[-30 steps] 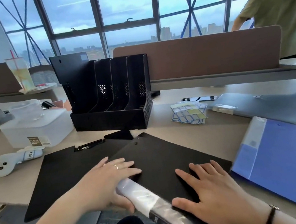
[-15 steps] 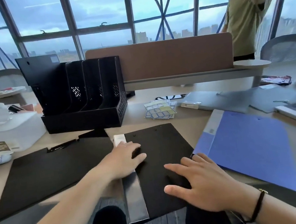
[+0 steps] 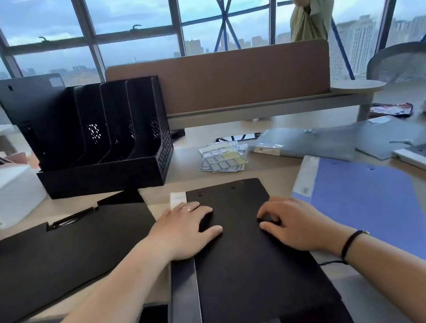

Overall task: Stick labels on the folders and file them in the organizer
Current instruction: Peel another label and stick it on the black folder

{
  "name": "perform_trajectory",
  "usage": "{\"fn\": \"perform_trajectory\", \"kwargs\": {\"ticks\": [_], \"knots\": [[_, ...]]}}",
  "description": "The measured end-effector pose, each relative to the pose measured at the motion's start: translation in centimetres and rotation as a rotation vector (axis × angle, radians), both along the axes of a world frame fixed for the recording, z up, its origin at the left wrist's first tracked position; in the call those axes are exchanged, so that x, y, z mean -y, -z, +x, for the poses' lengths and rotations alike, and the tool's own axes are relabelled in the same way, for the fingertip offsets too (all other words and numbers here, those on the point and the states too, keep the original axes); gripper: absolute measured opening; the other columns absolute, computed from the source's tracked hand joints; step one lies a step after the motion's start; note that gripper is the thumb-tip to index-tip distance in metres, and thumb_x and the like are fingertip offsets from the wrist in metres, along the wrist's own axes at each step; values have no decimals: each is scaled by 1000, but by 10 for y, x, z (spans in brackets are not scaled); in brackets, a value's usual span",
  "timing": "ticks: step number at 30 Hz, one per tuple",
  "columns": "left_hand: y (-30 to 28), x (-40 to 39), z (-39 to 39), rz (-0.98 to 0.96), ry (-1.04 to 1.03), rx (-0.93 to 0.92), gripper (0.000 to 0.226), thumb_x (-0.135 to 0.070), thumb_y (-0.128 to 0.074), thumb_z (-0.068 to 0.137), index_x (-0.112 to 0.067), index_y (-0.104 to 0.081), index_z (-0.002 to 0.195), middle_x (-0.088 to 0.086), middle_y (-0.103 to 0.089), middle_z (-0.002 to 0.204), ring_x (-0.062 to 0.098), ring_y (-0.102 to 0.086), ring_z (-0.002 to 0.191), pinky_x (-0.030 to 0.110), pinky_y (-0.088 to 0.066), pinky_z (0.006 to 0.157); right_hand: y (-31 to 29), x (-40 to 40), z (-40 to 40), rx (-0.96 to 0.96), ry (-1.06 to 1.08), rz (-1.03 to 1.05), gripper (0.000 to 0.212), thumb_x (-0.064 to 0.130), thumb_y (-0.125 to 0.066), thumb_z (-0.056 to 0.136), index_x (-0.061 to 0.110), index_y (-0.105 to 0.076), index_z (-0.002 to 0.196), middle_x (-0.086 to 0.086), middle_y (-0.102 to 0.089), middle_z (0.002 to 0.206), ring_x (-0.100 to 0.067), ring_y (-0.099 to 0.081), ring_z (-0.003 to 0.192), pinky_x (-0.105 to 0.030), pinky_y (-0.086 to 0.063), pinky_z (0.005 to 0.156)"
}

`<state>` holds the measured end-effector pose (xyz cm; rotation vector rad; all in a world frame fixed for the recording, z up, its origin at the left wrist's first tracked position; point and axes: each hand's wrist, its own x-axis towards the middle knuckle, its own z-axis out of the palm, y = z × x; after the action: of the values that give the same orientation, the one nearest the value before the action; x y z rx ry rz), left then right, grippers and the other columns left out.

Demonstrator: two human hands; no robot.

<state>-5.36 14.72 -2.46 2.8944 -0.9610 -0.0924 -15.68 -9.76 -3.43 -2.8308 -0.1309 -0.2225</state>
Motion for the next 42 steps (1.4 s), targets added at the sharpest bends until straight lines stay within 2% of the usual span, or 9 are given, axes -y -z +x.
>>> {"fn": "perform_trajectory", "kwargs": {"ticks": [4, 8, 14, 17, 22, 27, 31, 38, 42], "knots": [[-7, 17, 15, -81, -29, 85, 53, -69, -44, 90, -38, -52, 132, -6, -49, 139, 18, -43, 130, 36, -35, 108, -3, 43, -2, -85, 95, 115, 27, 51, -67, 85, 28, -58, 74, 13, -49, 53, -3, -46, 52, -17, -37, 55], [-14, 42, 48, -141, -39, 64, 52, -68, -48, 88, -37, -56, 129, -8, -54, 133, 17, -47, 128, 39, -42, 102, -13, 66, 35, -99, 188, 94, 32, 53, -67, 85, 27, -59, 68, 10, -48, 55, -5, -43, 51, -18, -34, 53], [-13, 78, 118, -257, -58, -104, 63, -64, -54, 89, -30, -48, 141, -6, -50, 147, 17, -45, 135, 36, -39, 109, -15, 43, 148, -97, 259, 166, 28, 54, -64, 80, 31, -63, 95, 9, -67, 98, -14, -61, 90, -33, -52, 81], [-1, 82, 137, -286, -62, -132, 65, -63, -53, 90, -30, -43, 145, -6, -49, 148, 16, -42, 137, 34, -37, 110, -9, 31, 201, -67, 220, 119, 56, 54, -63, 81, 29, -53, 130, 4, -55, 139, -20, -49, 128, -41, -42, 106], [16, 79, 145, -317, -72, -55, 71, -68, -49, 88, -31, -35, 148, -10, -42, 153, 15, -34, 141, 35, -34, 113, 1, 46, 252, -131, 201, 68, 77, 58, -56, 89, 23, -29, 152, -4, -36, 157, -24, -31, 145, -45, -23, 120], [17, 78, 144, -454, -126, -65, 72, -62, -52, 91, -31, -28, 152, -11, -39, 153, 10, -30, 142, 29, -30, 111, 12, 48, 251, -158, 150, 10, 82, 71, -44, 87, 25, -25, 153, -1, -38, 157, -21, -32, 145, -52, -18, 120], [17, 78, 144, -514, -179, -70, 73, -64, -53, 89, -32, -30, 151, -9, -47, 146, 11, -35, 138, 29, -35, 108, -1, 39, 231, -114, 114, -12, 77, 70, -54, 84, 34, -34, 149, 8, -44, 152, -21, -36, 141, -46, -20, 120], [18, 79, 146, -498, -210, -56, 65, -54, -54, 93, -29, -34, 149, -8, -43, 152, 11, -39, 139, 31, -36, 109, -6, 31, 223, 26, 87, 141, 54, 64, -65, 80, 37, -61, 126, 16, -64, 96, -9, -56, 102, -33, -40, 101], [18, 79, 144, -432, -192, -39, 57, -50, -53, 94, -30, -39, 145, -10, -47, 148, 11, -41, 137, 28, -36, 106, 3, 29, 223, 24, 42, 141, 49, 55, -66, 84, 36, -59, 128, 14, -61, 113, -11, -50, 117, -34, -40, 104]]}}
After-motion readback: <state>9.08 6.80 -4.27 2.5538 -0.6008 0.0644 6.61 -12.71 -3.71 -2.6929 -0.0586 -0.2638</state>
